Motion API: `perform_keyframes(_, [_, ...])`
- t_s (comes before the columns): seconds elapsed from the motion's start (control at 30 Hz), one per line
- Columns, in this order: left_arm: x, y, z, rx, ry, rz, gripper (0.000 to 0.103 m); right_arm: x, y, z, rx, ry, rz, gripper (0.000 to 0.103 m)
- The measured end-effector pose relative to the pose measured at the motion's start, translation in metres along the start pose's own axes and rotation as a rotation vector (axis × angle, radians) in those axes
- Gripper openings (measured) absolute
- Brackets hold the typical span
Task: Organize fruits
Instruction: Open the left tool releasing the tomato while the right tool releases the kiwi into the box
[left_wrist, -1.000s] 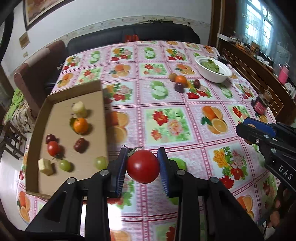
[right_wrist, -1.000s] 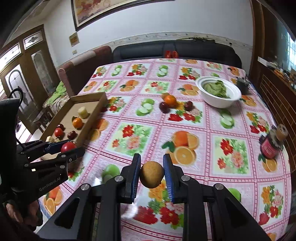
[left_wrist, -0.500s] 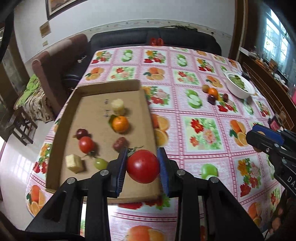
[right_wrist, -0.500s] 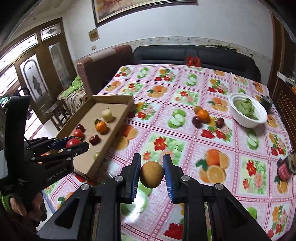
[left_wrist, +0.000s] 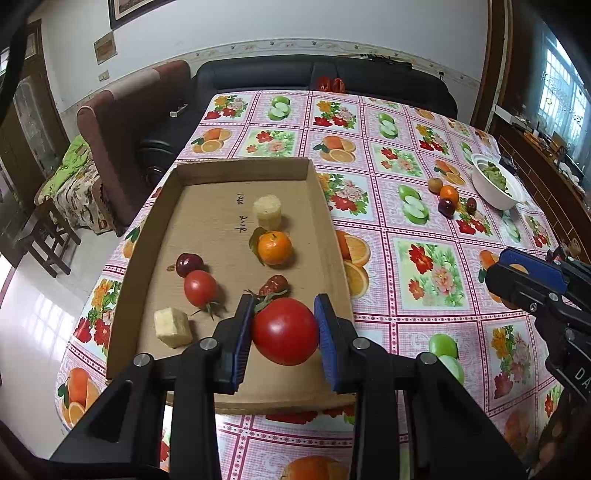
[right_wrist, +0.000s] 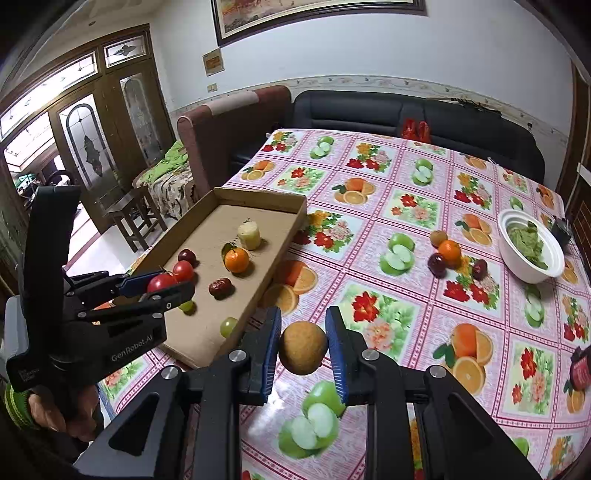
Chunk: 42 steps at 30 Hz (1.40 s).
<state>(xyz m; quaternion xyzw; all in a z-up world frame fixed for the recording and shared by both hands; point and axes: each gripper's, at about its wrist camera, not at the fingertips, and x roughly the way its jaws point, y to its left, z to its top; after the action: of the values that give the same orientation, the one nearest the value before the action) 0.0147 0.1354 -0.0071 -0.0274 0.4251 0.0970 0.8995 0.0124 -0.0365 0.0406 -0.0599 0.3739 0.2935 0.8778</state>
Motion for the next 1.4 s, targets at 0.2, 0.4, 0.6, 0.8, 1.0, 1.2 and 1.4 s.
perform_keyframes(0.2, [0.005,0.007,0.003,-0.012,0.006,0.001,0.030,0.009,0.006,0.006,-0.016,0.006,0.012,0.025])
perform_keyframes(0.4, [0.013,0.014,0.006,-0.025,0.014,0.007,0.030,0.020,0.011,0.012,-0.026,0.017,0.024,0.025])
perform_keyframes(0.6, [0.027,0.039,0.025,-0.066,0.022,-0.003,0.030,0.043,0.014,0.030,-0.020,0.026,0.078,0.025])
perform_keyframes(0.8, [0.049,0.083,0.061,-0.137,0.023,0.024,0.030,0.094,0.020,0.077,0.000,0.033,0.168,0.025])
perform_keyframes(1.0, [0.087,0.096,0.088,-0.165,0.065,0.033,0.031,0.171,0.032,0.117,0.024,0.102,0.196,0.025])
perform_keyframes(1.2, [0.135,0.096,0.098,-0.173,0.158,0.043,0.031,0.230,0.039,0.128,0.038,0.170,0.167,0.025])
perform_keyframes(1.4, [0.162,0.093,0.094,-0.176,0.222,0.032,0.031,0.265,0.038,0.131,0.039,0.225,0.160,0.025])
